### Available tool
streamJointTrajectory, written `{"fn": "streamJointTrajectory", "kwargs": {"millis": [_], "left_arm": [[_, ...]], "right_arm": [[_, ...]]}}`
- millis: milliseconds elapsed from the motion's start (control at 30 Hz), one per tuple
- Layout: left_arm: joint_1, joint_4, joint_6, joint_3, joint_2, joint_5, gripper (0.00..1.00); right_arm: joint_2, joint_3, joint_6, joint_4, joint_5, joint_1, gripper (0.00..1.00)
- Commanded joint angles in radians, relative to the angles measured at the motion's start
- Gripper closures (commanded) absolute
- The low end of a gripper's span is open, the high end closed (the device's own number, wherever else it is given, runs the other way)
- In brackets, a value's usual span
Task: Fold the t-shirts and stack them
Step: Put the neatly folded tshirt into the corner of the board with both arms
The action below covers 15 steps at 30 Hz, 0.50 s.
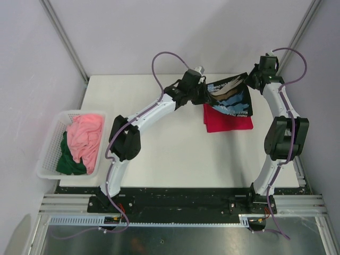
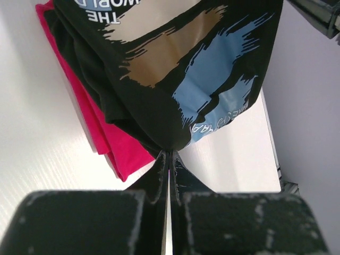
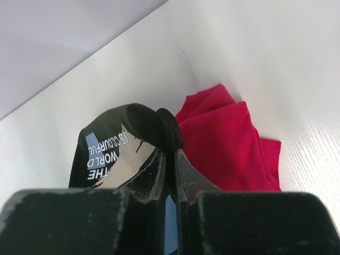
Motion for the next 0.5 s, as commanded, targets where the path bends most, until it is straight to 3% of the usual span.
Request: {"fn": "streamJointTrajectory", "kwargs": {"millis": [0,467], "left_arm": [[-0.007,0.011,-0.021,0.05,-0.004,0.035,1.0],[-0.041,0.014,-0.049,-0.129,0.003,0.046,1.0]], "right_arm": [[0.011,0.066,0.015,0.062,-0.023,-0.01,1.0],[0.038,-0.016,0.019,0.089,-0.021,-0.037,1.0]]}}
